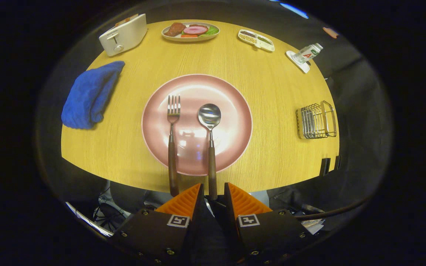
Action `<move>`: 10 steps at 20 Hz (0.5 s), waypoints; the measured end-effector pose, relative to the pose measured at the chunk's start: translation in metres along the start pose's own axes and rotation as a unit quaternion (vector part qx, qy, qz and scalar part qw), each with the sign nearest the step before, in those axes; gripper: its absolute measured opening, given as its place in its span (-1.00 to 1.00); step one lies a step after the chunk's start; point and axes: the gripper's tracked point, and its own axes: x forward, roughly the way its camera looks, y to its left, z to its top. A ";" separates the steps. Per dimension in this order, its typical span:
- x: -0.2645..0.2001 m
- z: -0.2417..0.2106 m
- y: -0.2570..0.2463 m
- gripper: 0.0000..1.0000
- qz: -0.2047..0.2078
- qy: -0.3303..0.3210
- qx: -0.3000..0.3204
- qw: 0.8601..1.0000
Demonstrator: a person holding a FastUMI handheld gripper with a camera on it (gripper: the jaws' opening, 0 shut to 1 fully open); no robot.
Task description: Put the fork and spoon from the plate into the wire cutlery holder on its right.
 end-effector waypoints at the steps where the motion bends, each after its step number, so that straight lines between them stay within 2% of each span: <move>1: 0.005 -0.001 0.001 -0.34 0.001 0.006 -0.001 1.000; 10: 0.042 -0.007 -0.002 -0.33 0.005 0.045 0.010 0.999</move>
